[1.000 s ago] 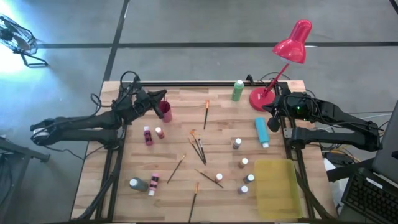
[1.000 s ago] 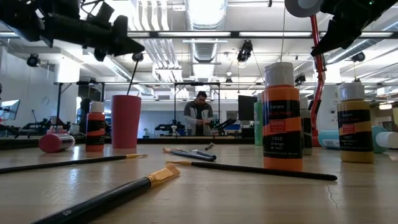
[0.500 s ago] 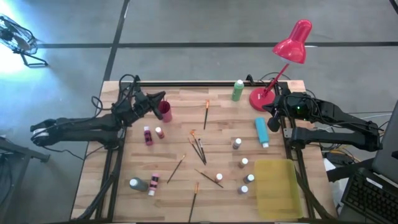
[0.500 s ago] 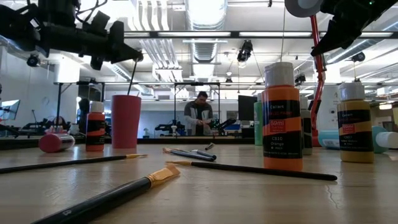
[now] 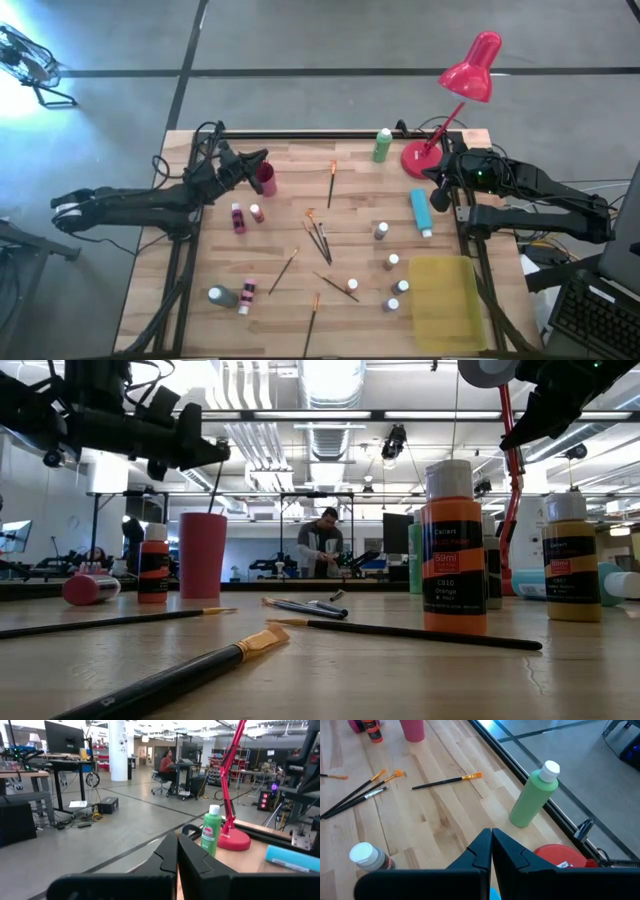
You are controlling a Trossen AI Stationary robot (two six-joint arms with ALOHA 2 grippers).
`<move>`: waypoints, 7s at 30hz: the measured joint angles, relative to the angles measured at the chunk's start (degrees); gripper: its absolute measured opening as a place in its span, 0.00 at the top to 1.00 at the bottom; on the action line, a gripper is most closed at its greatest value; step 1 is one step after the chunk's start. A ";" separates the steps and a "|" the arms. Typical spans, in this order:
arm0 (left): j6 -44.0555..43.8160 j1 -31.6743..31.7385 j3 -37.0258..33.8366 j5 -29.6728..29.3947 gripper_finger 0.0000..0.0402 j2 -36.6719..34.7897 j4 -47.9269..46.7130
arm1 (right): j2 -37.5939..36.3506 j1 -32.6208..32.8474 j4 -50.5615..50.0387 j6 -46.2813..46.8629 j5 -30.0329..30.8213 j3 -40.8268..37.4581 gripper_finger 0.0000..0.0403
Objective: Pick & Place Paint Supplies
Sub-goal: Put the black paint brush into the pink cup
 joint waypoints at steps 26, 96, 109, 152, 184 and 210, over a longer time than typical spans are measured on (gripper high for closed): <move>-2.10 0.00 -2.90 -0.18 1.00 2.96 -2.28 | 0.00 0.00 -0.01 0.00 0.00 0.00 0.98; -1.52 0.28 5.76 0.57 0.85 4.00 -2.37 | 0.00 0.00 0.00 0.07 0.00 0.00 0.98; -1.53 0.24 16.68 20.70 0.85 4.00 -4.14 | 0.01 0.00 -0.01 0.08 0.00 -0.01 0.98; 12.35 -14.95 47.72 29.79 0.62 23.36 -56.07 | 0.01 -0.01 0.00 0.05 -0.01 0.00 0.98; 20.81 -28.48 48.15 30.28 0.56 44.33 -63.32 | 0.01 -0.02 -0.01 0.11 0.00 0.00 0.98; 21.09 -32.62 48.15 31.85 0.56 55.22 -55.67 | 0.01 0.00 0.00 0.11 -0.01 0.00 0.98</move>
